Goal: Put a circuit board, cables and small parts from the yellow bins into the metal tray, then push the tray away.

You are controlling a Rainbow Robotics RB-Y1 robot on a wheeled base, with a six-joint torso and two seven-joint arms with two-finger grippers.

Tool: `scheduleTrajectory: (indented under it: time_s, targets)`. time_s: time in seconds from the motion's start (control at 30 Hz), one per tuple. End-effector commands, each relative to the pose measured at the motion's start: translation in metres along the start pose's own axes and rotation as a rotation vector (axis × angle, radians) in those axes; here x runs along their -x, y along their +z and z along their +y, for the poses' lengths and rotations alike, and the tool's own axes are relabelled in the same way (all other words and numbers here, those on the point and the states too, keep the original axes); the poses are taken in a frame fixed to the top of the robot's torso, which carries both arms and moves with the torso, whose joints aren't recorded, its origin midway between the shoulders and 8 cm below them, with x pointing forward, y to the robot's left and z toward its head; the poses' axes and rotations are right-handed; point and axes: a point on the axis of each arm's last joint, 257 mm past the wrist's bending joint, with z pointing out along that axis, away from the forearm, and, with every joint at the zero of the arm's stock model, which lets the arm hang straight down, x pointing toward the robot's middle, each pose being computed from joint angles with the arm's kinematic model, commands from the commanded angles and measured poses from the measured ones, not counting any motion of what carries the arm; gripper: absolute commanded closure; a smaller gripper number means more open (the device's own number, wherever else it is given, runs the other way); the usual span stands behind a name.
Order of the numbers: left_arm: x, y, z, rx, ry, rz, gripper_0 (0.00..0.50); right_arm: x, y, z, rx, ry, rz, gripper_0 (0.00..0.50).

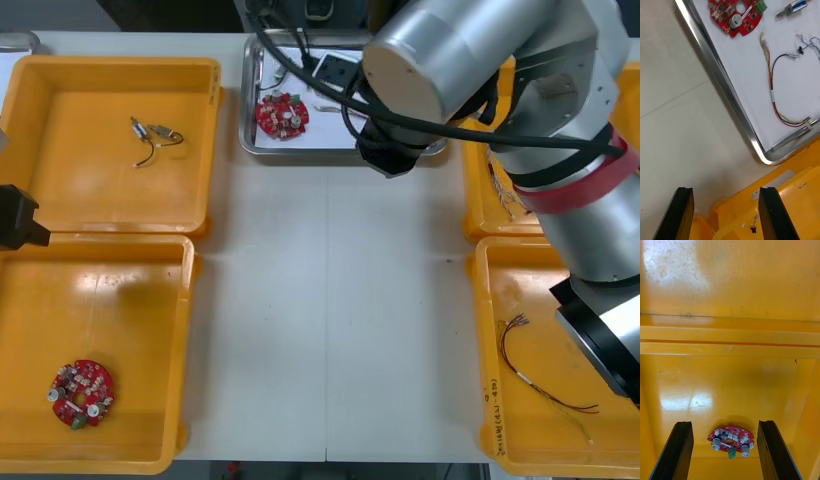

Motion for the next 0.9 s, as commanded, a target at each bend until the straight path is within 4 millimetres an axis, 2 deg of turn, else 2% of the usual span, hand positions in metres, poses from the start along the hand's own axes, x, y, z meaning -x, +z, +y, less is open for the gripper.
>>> scheduleTrajectory:
  time_s: [0.03, 0.2, 0.27, 0.3, 0.37, 0.53, 0.7, 0.73, 0.8, 0.83, 0.9]
  targets:
    - [0.002, -0.014, 0.018, 0.044, 0.069, -0.016, 0.000, 0.002, -0.022, -0.013, -0.007, 0.118, -0.097, 0.000]
    - [0.002, -0.014, 0.018, 0.044, 0.069, -0.016, 0.000, -0.015, -0.027, -0.026, 0.007, 0.230, -0.137, 0.000]
    - [0.002, -0.014, 0.018, 0.044, 0.069, -0.016, 0.000, -0.030, -0.029, -0.034, 0.001, 0.296, -0.149, 0.000]
    - [0.002, -0.014, 0.018, 0.044, 0.069, -0.016, 0.000, -0.030, -0.029, -0.034, 0.001, 0.296, -0.149, 0.000]
    - [0.002, -0.014, 0.018, 0.044, 0.069, -0.016, 0.000, -0.050, -0.030, -0.042, -0.003, 0.375, -0.159, 0.000]
    - [0.002, -0.014, 0.018, 0.044, 0.069, -0.016, 0.000, -0.084, -0.028, -0.054, -0.011, 0.499, -0.147, 0.000]
    - [0.002, -0.014, 0.018, 0.044, 0.069, -0.016, 0.000, -0.117, -0.022, -0.057, 0.019, 0.675, -0.121, 0.000]
    - [0.002, -0.014, 0.018, 0.044, 0.069, -0.016, 0.000, -0.129, -0.020, -0.059, 0.014, 0.713, -0.103, 0.000]
    - [0.002, -0.014, 0.018, 0.044, 0.069, -0.016, 0.000, -0.137, -0.019, -0.060, 0.012, 0.741, -0.092, 0.000]
    - [0.002, -0.014, 0.018, 0.044, 0.069, -0.016, 0.000, -0.152, -0.017, -0.063, 0.006, 0.787, -0.075, 0.000]
    - [0.002, -0.014, 0.018, 0.044, 0.069, -0.016, 0.000, -0.169, -0.016, -0.067, -0.002, 0.823, -0.057, 0.000]
